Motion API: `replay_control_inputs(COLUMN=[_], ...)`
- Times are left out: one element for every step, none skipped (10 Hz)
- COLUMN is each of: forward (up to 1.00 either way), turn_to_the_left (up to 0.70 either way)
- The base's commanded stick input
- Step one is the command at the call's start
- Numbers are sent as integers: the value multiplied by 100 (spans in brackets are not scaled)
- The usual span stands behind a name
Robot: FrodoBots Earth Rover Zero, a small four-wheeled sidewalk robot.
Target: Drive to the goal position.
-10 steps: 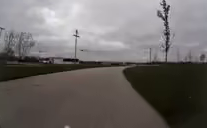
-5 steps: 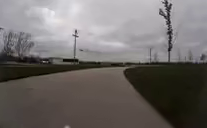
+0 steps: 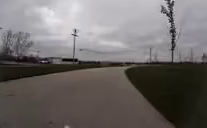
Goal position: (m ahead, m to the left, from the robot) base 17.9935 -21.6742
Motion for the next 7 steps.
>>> replay_control_inputs(forward=[100,100,100,100,100,100,100], turn_to_the_left=[0,0,0,0,0,0,0])
